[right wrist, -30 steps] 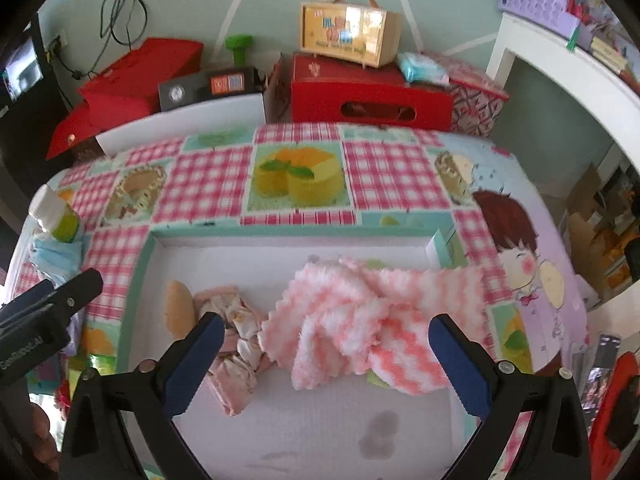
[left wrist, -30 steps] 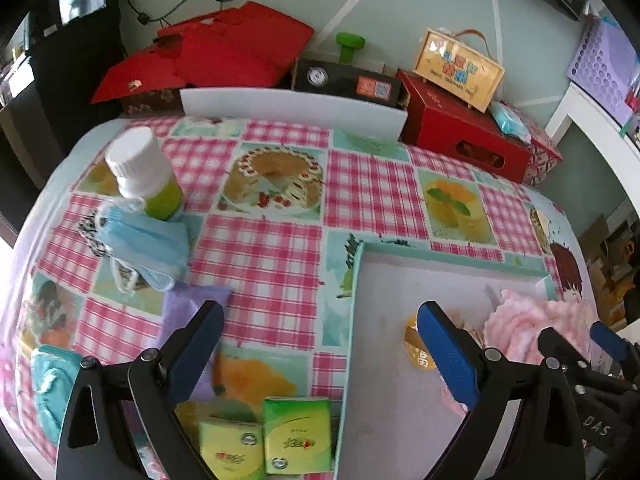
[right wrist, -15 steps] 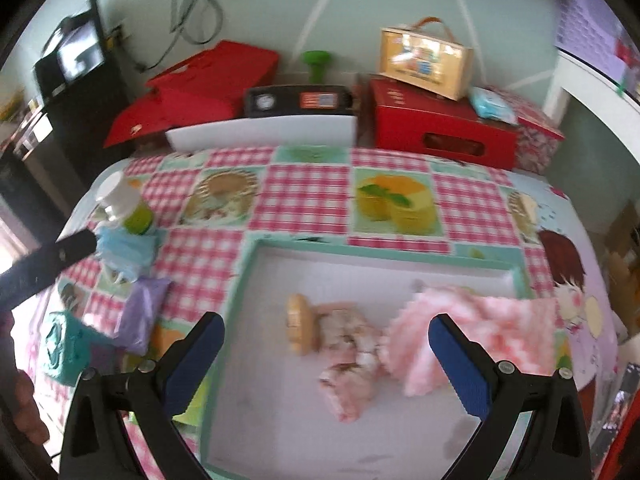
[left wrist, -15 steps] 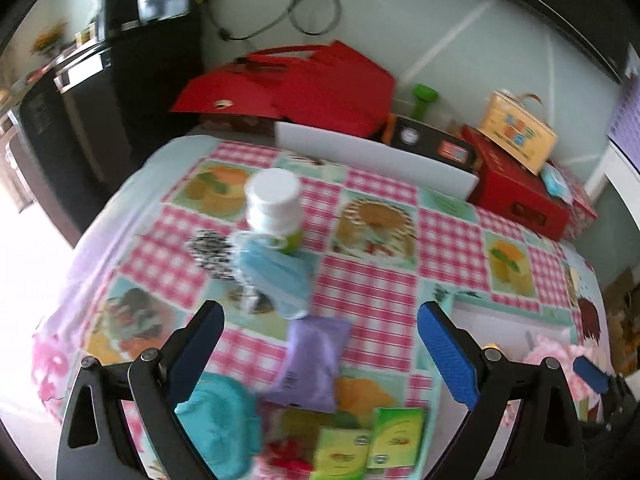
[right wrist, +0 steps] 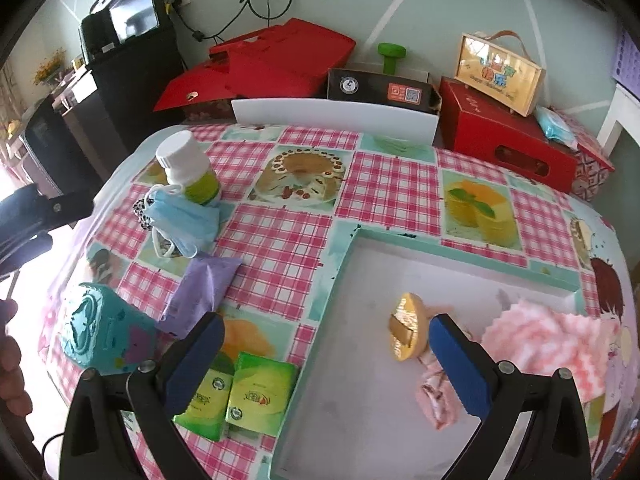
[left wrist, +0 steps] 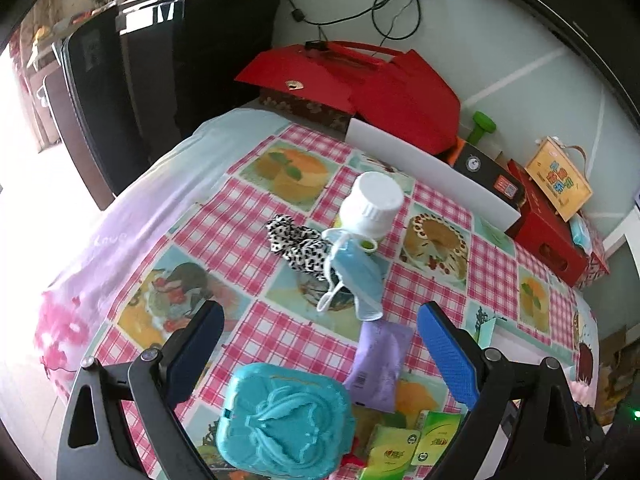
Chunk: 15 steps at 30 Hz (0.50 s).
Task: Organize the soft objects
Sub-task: 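Grasp the purple packet with the right gripper while the left grasps the blue face mask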
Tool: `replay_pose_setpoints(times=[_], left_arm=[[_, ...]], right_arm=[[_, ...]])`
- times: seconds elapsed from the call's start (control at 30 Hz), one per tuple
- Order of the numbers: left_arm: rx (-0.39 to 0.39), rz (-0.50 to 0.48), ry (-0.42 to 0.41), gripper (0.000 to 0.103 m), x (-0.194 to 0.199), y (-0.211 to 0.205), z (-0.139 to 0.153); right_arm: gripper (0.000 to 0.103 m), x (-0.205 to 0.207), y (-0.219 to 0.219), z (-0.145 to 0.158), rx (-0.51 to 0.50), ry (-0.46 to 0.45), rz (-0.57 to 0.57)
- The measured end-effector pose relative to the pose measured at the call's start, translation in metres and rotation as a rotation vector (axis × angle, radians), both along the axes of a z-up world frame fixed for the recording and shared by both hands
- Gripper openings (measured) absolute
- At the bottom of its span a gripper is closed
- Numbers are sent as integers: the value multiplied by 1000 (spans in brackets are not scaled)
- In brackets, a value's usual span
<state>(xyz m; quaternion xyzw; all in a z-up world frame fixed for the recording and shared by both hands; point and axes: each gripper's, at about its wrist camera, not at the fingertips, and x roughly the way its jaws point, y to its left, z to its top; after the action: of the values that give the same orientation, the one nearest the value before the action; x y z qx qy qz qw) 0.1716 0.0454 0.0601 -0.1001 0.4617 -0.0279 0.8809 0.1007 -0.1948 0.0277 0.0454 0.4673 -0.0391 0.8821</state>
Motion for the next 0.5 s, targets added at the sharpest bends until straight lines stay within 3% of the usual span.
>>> replay_pose_setpoints(times=[0.5], left_arm=[[-52, -97, 136, 97, 33, 5, -26]], right_arm=[[103, 35, 48, -19, 92, -21, 169]])
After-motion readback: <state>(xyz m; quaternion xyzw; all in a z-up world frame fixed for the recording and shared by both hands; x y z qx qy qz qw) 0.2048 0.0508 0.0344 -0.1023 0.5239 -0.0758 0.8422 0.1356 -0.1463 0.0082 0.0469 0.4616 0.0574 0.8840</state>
